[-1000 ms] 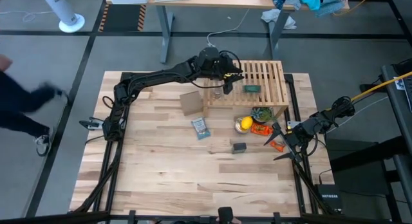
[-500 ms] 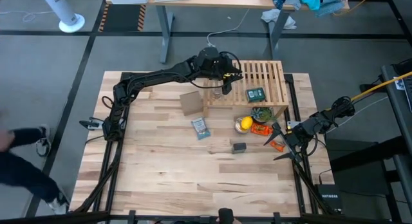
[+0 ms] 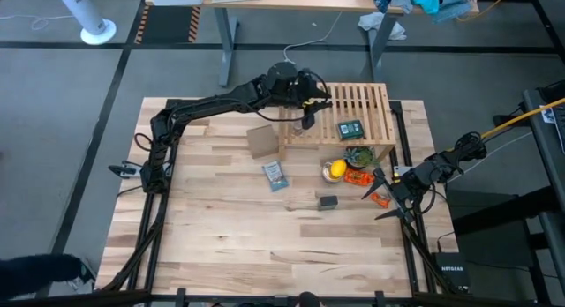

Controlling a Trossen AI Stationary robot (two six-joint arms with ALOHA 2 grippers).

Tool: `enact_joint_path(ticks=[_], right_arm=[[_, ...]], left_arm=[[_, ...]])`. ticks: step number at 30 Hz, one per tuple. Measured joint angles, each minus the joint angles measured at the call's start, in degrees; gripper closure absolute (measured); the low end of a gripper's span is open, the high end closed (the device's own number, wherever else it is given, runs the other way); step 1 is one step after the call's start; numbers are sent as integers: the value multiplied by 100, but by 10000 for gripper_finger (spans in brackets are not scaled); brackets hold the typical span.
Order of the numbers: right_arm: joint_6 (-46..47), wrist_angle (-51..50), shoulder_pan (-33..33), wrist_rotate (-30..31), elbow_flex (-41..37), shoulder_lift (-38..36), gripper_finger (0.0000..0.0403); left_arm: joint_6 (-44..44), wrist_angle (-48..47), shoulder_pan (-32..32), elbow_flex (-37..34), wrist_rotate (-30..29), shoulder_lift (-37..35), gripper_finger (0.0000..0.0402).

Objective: Shelf spices
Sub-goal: Put the green seasoning bottle on the shelf

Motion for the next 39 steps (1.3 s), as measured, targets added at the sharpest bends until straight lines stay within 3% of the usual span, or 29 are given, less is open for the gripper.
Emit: enact_joint_path(ticks=[7,32,35,39], right_arm=[[2,2,0,0,0,0,59],[1,2,0,0,0,0,59],[2,0,0,0,0,0,59],[1,2,0,0,0,0,59]], left_arm=[[376,38,-136,0,55,-52,284],[503,-287,-215,9,67,-52,282],[606,-620,-304,9,-18,-52,266],[678,-937,-487,11,-433,-52,215]])
